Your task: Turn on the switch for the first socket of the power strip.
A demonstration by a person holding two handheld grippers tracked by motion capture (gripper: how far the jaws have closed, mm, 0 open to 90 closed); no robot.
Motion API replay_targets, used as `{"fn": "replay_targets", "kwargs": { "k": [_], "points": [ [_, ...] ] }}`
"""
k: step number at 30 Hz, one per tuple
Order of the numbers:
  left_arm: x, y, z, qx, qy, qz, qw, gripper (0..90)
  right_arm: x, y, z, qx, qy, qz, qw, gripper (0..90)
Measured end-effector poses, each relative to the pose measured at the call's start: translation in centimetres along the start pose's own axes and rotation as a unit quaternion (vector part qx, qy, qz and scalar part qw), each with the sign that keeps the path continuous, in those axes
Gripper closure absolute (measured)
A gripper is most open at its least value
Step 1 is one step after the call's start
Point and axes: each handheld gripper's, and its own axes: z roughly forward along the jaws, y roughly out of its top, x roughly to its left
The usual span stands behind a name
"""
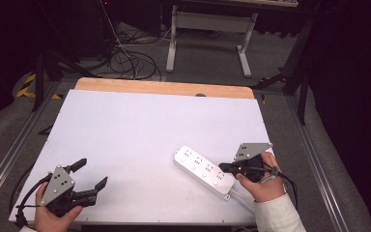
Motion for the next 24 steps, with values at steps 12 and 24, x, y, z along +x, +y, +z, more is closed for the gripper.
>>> {"fn": "replay_targets", "kwargs": {
  "k": [12,24],
  "points": [
    [0.0,0.0,0.0,0.002,-0.002,0.005,1.0000,16.9,0.3,-0.6,1.9,0.045,0.011,0.003,0.9989,90.0],
    [0.0,0.0,0.0,0.002,-0.001,0.006,1.0000,16.9,0.6,-1.0,3.1,0.063,0.023,-0.002,0.9977,90.0]
  ]
}}
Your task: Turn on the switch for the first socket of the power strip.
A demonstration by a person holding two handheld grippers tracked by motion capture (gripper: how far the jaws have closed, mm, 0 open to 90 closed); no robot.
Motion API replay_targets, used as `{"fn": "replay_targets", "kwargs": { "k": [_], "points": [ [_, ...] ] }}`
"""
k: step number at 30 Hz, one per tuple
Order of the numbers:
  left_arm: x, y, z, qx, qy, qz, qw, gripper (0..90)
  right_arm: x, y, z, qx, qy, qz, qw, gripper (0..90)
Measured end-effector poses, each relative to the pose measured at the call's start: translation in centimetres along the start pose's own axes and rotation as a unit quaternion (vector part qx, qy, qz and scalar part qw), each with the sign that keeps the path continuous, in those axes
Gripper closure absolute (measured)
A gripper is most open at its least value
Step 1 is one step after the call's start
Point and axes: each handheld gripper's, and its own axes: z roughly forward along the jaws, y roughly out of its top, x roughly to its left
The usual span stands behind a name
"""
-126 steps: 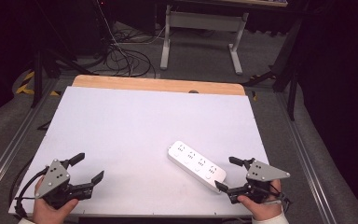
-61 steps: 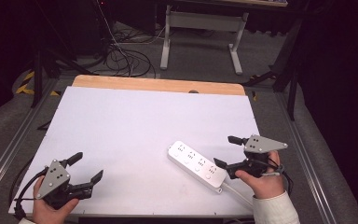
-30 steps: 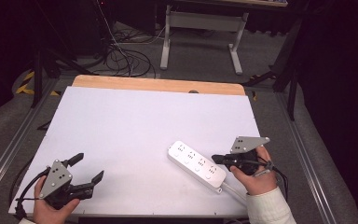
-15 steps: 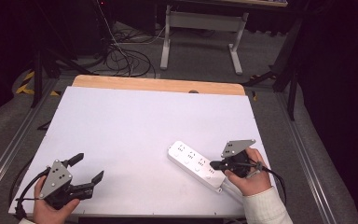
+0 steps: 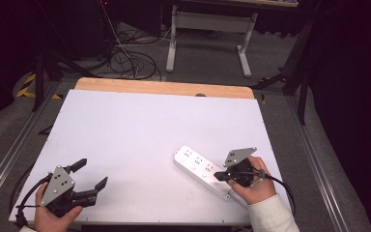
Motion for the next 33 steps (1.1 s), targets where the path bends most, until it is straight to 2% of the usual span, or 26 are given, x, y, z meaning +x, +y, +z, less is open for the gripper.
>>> {"fn": "replay_targets", "kwargs": {
  "k": [12,33],
  "points": [
    [0.0,0.0,0.0,0.000,0.001,0.001,1.0000,16.9,0.2,-0.3,0.7,0.013,0.012,0.009,0.9998,90.0],
    [-0.1,0.0,0.0,0.000,0.000,-0.002,1.0000,16.9,0.6,-0.2,1.3,0.022,0.010,-0.008,0.9997,90.0]
  ]
}}
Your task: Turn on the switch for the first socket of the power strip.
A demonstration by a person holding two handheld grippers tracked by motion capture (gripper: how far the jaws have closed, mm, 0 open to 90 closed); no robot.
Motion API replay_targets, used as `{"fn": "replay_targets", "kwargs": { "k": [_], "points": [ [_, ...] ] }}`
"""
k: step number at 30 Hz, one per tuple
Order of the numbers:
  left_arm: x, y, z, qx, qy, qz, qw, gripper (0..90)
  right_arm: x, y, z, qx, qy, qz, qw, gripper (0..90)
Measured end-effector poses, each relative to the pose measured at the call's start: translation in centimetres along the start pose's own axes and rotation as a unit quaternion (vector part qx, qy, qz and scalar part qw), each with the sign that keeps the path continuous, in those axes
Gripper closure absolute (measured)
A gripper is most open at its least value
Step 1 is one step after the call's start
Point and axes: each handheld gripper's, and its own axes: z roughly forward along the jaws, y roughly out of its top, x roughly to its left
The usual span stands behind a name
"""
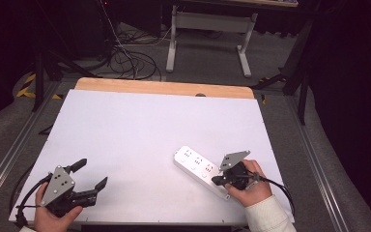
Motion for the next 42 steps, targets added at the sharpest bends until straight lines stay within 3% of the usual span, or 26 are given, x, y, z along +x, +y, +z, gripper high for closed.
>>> {"fn": "replay_targets", "kwargs": {
  "k": [22,42],
  "points": [
    [-0.02,0.03,-0.07,0.001,0.000,0.002,1.0000,16.9,0.36,0.21,0.26,0.015,-0.012,-0.002,0.9998,90.0],
    [-0.03,0.04,-0.13,-0.001,0.001,0.002,1.0000,16.9,0.22,0.09,0.32,0.015,-0.007,0.003,0.9999,90.0]
  ]
}}
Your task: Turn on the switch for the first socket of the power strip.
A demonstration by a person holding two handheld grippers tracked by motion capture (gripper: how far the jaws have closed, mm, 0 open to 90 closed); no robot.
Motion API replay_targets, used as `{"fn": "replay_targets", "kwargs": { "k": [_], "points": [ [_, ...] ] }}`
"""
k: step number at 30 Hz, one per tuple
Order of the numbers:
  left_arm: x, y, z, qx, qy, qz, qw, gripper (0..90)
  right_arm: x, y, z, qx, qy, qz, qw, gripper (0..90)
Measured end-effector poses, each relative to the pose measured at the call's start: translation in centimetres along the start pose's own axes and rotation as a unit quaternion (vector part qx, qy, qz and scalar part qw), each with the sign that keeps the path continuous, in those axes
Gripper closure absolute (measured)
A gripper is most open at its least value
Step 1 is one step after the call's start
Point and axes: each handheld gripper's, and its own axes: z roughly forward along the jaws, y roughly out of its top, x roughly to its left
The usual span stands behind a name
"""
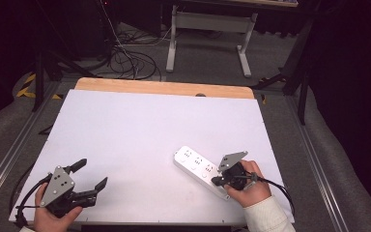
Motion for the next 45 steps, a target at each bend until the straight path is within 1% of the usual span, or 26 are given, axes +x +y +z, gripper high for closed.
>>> {"fn": "replay_targets", "kwargs": {
  "k": [2,3,11,12,18,20,21,22,23,24,27,28,30,33,37,40,42,43,45],
  "points": [
    [0.0,0.0,0.0,0.000,0.000,0.000,1.0000,16.9,0.0,0.0,0.0,-0.001,0.002,0.001,1.0000,90.0],
    [0.0,0.0,0.0,0.000,0.000,0.000,1.0000,16.9,-0.1,-0.1,0.0,-0.001,0.004,0.006,1.0000,90.0],
    [0.0,0.0,0.0,0.001,0.001,0.002,1.0000,16.9,-0.1,-0.1,0.1,0.002,0.006,0.008,0.9999,90.0],
    [-0.1,0.0,0.0,0.000,0.000,-0.001,1.0000,16.9,-0.2,-0.1,0.1,0.001,0.006,0.009,0.9999,90.0],
    [0.0,0.0,0.0,0.000,0.001,-0.001,1.0000,16.9,-0.3,-0.3,0.0,-0.007,0.008,0.014,0.9998,90.0],
    [0.0,0.0,0.0,0.001,0.001,0.001,1.0000,16.9,-0.1,-0.1,0.0,-0.002,0.002,0.007,1.0000,90.0],
    [0.0,0.0,0.1,0.002,0.001,0.001,1.0000,16.9,-0.2,-0.1,-0.2,-0.011,0.003,-0.001,0.9999,90.0],
    [0.0,0.0,0.1,0.001,0.002,0.002,1.0000,16.9,-0.2,-0.2,-0.3,-0.010,-0.005,0.001,0.9999,90.0],
    [0.0,0.0,0.1,0.000,0.001,-0.001,1.0000,16.9,-0.3,-0.4,-0.4,-0.015,-0.006,-0.001,0.9999,90.0],
    [0.1,0.0,0.1,0.001,0.001,0.001,1.0000,16.9,-0.4,-0.4,-0.7,-0.028,-0.007,0.003,0.9996,90.0],
    [0.0,0.0,0.2,0.001,0.000,-0.003,1.0000,16.9,-0.4,-0.3,-1.8,-0.071,0.002,0.006,0.9974,90.0],
    [0.0,0.0,0.1,0.001,0.000,-0.003,1.0000,16.9,-0.3,-0.3,-2.1,-0.077,0.002,0.005,0.9970,90.0],
    [0.0,0.0,0.1,0.001,0.001,0.001,1.0000,16.9,-0.3,-0.3,-2.4,-0.081,-0.005,0.004,0.9967,90.0],
    [0.0,0.0,0.1,-0.001,0.001,-0.002,1.0000,16.9,-0.1,-0.2,-2.7,-0.089,-0.008,0.005,0.9960,90.0],
    [0.0,0.0,0.1,0.000,0.000,-0.002,1.0000,16.9,0.4,0.2,-3.0,-0.099,-0.006,-0.001,0.9951,90.0],
    [0.0,0.0,0.1,0.000,0.000,-0.005,1.0000,16.9,0.6,0.4,-3.1,-0.108,-0.006,-0.003,0.9941,90.0],
    [0.1,0.0,0.1,0.000,0.001,-0.002,1.0000,16.9,0.6,0.4,-2.9,-0.107,-0.007,-0.004,0.9942,90.0],
    [0.1,0.0,0.1,0.000,0.001,-0.002,1.0000,16.9,0.6,0.4,-2.9,-0.108,-0.011,-0.003,0.9941,90.0],
    [0.0,0.0,0.2,0.000,-0.001,-0.006,1.0000,16.9,0.6,0.4,-3.1,-0.115,-0.010,-0.004,0.9933,90.0]
  ]
}}
